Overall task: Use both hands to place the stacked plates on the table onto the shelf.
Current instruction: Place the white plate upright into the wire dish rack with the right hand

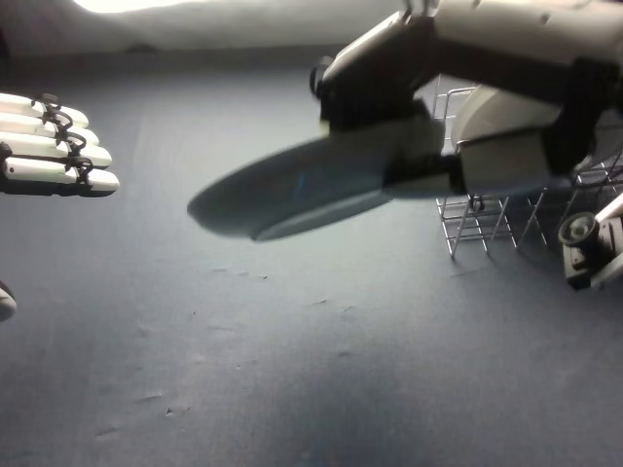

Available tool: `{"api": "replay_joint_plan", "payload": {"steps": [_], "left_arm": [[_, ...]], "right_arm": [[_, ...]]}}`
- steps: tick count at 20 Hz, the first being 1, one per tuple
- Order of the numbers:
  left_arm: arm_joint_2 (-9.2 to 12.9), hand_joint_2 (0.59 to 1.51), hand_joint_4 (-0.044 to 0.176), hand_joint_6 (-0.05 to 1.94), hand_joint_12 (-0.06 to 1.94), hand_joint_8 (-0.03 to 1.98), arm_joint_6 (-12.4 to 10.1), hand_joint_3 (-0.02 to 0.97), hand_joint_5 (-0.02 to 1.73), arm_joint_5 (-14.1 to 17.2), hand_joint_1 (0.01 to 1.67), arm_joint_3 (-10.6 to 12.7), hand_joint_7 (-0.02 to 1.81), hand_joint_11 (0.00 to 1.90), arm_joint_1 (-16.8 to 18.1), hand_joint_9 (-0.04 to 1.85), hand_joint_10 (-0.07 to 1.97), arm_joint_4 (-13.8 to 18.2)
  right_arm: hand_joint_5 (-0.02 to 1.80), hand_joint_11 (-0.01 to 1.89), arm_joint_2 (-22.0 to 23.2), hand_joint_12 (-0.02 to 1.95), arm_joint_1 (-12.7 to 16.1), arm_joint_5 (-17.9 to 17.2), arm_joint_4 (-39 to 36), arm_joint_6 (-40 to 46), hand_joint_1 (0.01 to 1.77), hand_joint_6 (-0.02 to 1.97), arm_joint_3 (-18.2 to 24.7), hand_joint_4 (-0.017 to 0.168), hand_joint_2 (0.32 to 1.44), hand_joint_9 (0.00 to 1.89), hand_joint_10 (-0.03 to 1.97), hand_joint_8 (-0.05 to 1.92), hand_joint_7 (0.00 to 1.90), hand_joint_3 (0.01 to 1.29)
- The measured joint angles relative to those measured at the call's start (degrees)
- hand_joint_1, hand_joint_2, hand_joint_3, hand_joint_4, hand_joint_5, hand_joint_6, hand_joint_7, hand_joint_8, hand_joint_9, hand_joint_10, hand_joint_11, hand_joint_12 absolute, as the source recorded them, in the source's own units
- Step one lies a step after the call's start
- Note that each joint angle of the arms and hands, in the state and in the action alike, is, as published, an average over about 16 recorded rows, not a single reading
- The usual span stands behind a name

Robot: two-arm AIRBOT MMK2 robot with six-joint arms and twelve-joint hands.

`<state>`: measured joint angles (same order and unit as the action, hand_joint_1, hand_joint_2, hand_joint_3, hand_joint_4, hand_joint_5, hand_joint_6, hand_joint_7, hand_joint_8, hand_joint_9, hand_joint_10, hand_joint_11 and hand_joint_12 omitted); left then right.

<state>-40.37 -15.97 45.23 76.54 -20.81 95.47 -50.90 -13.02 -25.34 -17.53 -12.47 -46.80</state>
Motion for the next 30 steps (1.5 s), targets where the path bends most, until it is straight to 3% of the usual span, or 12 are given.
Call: {"api": "replay_joint_plan", "payload": {"steps": [11, 22, 30], "left_arm": [[-0.8, 1.049, -0.001, 0.01, 0.01, 0.00, -0.7, 0.019, 0.04, 0.3, 0.01, 1.1, 0.02, 0.02, 0.6, 0.02, 0.01, 2.0], [-2.4, 1.043, -0.001, 0.01, 0.01, 0.00, -1.0, 0.020, 0.03, 0.8, 0.01, 2.3, 0.02, 0.02, 1.8, 0.02, 0.01, 3.6], [-3.2, 1.039, -0.001, 0.01, 0.01, 0.00, -1.4, 0.020, 0.03, 1.2, 0.01, 3.6, 0.01, 0.02, 1.9, 0.02, 0.01, 4.2]], "right_arm": [[0.78, 0.85, 5.1, 1.38, 0.9, -0.8, 9.2, 0.5, 1.43, 1.06, 1.4, -0.010, 1.07, 0.94, 1.22, 0.97, 0.94, 0.01], [0.79, 0.85, 5.9, 1.36, 1.1, 3.4, 21.9, 0.8, 1.43, 1.06, 1.5, -0.010, 1.07, 0.93, 1.18, 0.90, 0.98, 0.01], [0.80, 0.84, 6.2, 1.35, 1.5, 5.8, 26.6, 1.1, 1.43, 1.06, 1.3, -0.009, 1.07, 0.92, 1.18, 0.89, 0.98, 0.01]]}}
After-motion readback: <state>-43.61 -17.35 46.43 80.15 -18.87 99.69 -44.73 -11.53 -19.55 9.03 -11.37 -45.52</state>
